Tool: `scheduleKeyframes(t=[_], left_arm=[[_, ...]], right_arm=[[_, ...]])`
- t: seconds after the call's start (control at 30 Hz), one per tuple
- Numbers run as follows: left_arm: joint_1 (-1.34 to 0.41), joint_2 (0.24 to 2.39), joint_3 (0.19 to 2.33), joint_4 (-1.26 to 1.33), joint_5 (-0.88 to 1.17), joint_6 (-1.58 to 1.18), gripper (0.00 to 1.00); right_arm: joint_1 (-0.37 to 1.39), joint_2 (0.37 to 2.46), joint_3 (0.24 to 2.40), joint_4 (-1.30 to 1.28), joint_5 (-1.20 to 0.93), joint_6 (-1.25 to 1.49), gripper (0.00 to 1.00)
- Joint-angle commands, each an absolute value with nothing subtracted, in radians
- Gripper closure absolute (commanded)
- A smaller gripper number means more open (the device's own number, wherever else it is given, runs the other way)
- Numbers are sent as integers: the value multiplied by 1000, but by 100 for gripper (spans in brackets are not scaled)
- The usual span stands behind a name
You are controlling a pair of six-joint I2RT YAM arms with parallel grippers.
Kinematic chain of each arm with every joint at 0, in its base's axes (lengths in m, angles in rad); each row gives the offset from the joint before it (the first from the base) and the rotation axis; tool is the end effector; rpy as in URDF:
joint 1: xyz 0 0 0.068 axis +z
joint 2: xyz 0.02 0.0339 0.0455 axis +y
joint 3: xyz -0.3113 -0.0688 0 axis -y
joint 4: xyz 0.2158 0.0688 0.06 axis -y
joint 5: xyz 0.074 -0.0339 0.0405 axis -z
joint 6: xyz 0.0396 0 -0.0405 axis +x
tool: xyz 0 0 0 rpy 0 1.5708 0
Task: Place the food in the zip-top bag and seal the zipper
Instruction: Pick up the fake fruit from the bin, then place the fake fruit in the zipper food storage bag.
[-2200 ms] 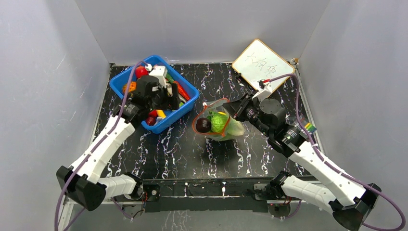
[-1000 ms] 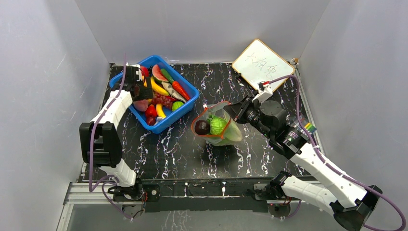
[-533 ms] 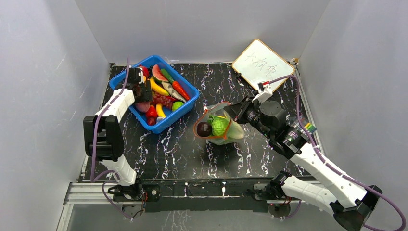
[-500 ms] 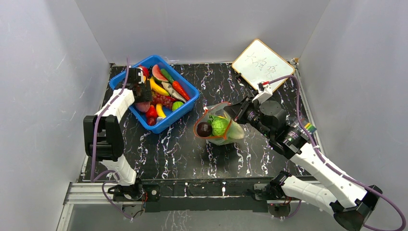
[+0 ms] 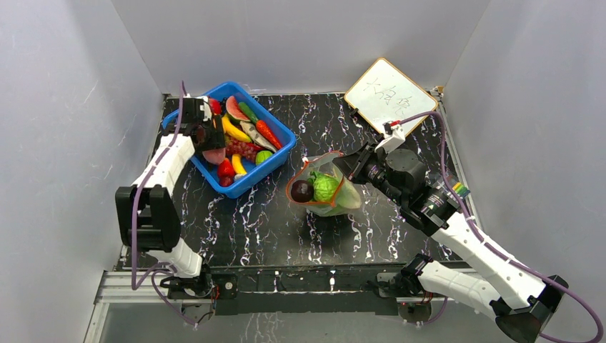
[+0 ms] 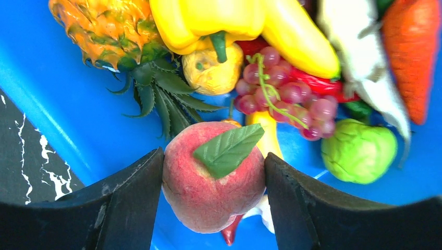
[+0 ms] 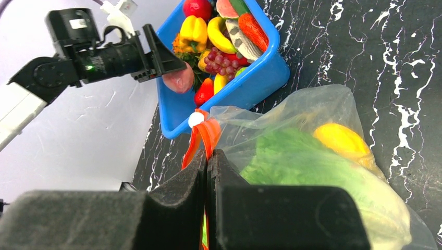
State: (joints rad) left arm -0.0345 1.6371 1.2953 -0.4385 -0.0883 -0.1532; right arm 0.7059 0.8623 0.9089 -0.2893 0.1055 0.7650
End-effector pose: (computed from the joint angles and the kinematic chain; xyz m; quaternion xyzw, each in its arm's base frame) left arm 0.3446 -0.0084 0.3285 -0.0717 0.9194 0.0045 0.3868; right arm 0.1095 0.0878 0.3926 0.0557 0.7851 0.3821 0.4842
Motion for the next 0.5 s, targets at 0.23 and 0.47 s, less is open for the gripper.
scheduleKeyframes(t=[0.23, 0.47], left_arm=[[-32, 1412, 1304, -504, 119, -213, 62], [-39, 1359, 1308, -509, 281, -252, 63]], right_arm=[[706, 870, 946, -213, 102, 782, 100], [706, 879, 935, -174, 89, 774, 100]])
